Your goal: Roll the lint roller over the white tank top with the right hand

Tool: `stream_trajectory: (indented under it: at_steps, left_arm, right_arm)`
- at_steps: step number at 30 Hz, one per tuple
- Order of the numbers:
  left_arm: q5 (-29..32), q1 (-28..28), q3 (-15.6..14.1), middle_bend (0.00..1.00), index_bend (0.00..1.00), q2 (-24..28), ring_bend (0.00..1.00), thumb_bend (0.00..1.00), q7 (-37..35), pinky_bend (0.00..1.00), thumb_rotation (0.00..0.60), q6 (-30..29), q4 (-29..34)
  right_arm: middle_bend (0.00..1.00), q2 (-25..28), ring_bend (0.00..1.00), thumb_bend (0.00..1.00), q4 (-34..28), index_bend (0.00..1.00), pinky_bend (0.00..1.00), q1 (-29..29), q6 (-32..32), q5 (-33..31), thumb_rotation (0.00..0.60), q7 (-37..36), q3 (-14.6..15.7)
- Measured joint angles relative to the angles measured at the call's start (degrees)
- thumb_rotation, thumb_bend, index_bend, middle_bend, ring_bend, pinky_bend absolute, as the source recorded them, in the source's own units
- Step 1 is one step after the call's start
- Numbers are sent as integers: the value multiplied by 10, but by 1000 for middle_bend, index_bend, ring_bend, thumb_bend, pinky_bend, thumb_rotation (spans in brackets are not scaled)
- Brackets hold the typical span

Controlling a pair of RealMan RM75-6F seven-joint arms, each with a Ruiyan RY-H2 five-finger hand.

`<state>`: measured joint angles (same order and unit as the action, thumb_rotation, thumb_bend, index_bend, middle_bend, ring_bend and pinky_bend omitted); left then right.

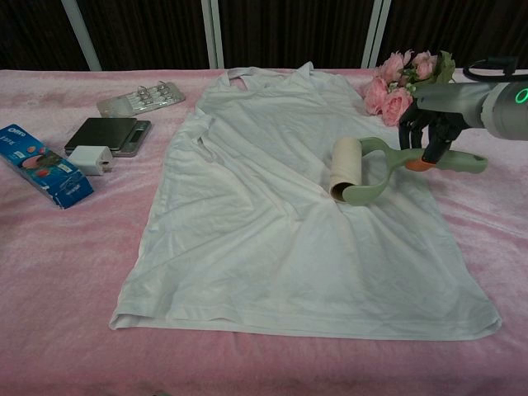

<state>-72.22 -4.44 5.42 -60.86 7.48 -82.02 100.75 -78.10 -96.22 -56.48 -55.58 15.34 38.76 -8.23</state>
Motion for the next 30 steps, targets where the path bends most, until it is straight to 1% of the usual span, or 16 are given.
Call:
stream_trajectory:
  at_steps: [4, 10, 16, 30]
  left_arm:
    - [-1, 0, 0, 61, 143, -1, 38, 385, 1, 254, 600, 0, 0]
    - [0, 0, 1, 60, 143, 0, 38, 385, -1, 254, 600, 0, 1]
    - [-1, 0, 1, 61, 143, 1, 38, 385, -3, 254, 600, 0, 1]
    - [-1, -1, 1, 61, 143, 2, 39, 385, -5, 254, 600, 2, 1]
  right_arm:
    - [505, 13, 522, 566, -2, 726, 407, 7, 11, 1, 600, -6, 8]
    - [505, 12, 522, 566, 8, 726, 407, 0, 26, -4, 600, -10, 7]
    - [505, -5, 522, 566, 24, 728, 407, -18, 41, -19, 600, -6, 1]
    - [505, -56, 522, 566, 53, 728, 408, -88, 58, -66, 600, 23, -26]
